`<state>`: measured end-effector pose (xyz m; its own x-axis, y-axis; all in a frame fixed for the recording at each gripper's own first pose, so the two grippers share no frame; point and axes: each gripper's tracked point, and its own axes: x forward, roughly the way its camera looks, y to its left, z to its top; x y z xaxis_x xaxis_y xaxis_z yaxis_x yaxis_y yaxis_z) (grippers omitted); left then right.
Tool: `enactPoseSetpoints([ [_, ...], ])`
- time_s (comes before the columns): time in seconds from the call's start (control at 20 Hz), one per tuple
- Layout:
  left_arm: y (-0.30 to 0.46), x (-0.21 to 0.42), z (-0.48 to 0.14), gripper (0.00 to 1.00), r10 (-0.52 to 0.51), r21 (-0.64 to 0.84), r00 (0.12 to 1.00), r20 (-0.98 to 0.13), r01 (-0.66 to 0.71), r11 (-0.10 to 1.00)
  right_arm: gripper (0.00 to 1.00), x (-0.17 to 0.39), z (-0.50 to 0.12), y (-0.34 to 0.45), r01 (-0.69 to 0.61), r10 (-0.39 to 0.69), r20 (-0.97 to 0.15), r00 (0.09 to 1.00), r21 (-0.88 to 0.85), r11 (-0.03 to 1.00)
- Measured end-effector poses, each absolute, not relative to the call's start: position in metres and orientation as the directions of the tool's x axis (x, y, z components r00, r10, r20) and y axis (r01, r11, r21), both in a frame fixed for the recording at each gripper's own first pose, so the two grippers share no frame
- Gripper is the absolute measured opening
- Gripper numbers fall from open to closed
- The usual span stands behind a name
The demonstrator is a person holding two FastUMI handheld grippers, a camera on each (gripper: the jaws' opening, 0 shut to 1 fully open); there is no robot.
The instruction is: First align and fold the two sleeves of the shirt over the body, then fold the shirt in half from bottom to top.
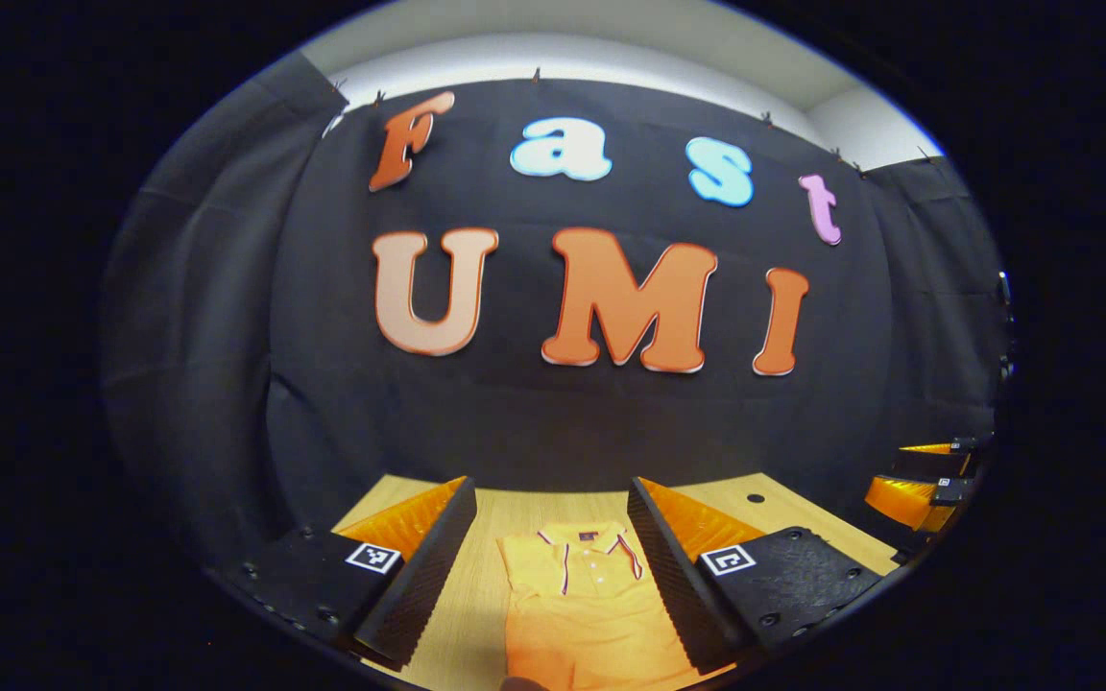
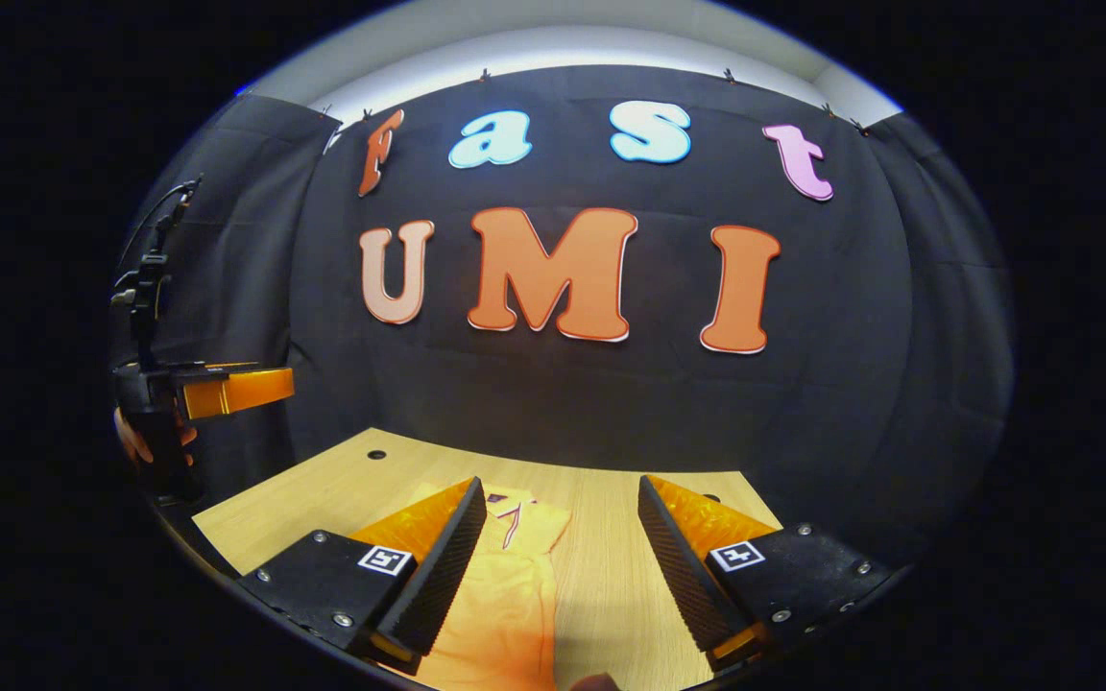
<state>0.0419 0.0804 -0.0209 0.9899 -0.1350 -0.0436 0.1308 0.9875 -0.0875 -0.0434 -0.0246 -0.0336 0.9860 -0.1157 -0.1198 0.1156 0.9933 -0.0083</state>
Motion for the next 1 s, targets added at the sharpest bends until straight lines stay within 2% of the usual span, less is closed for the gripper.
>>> enactPoseSetpoints([
  [0.1,0.078,0.018,-0.013,0.95,-0.107,-0.053,0.994,-0.009,0.106,0.993,0.96,-0.050,-0.029,-0.020,0.102,-0.101,-0.090,0.991,0.000,0.995],
  [0.35,0.087,-0.021,0.000,0.97,-0.031,-0.066,0.998,0.048,0.034,0.997,0.96,-0.064,-0.014,-0.018,0.092,-0.092,0.006,0.996,0.007,0.996],
  [0.5,0.087,-0.032,-0.019,0.97,-0.018,-0.067,0.999,0.050,0.022,0.998,0.96,-0.075,-0.024,-0.019,0.099,-0.098,0.011,0.995,-0.011,0.995],
  [0.65,0.072,-0.041,-0.075,0.95,-0.071,-0.015,0.991,-0.115,0.070,0.997,0.96,-0.080,-0.071,-0.025,0.108,-0.107,-0.099,0.989,0.002,0.994],
  [0.8,0.056,-0.046,-0.113,0.97,-0.074,0.004,0.977,-0.201,0.077,0.997,0.96,-0.089,-0.121,-0.023,0.120,-0.107,-0.242,0.964,0.039,0.992],
  [1.0,0.061,-0.048,-0.153,0.97,-0.080,-0.010,0.953,-0.292,0.080,0.997,0.96,-0.098,-0.160,-0.018,0.117,-0.095,-0.340,0.936,0.044,0.992],
])
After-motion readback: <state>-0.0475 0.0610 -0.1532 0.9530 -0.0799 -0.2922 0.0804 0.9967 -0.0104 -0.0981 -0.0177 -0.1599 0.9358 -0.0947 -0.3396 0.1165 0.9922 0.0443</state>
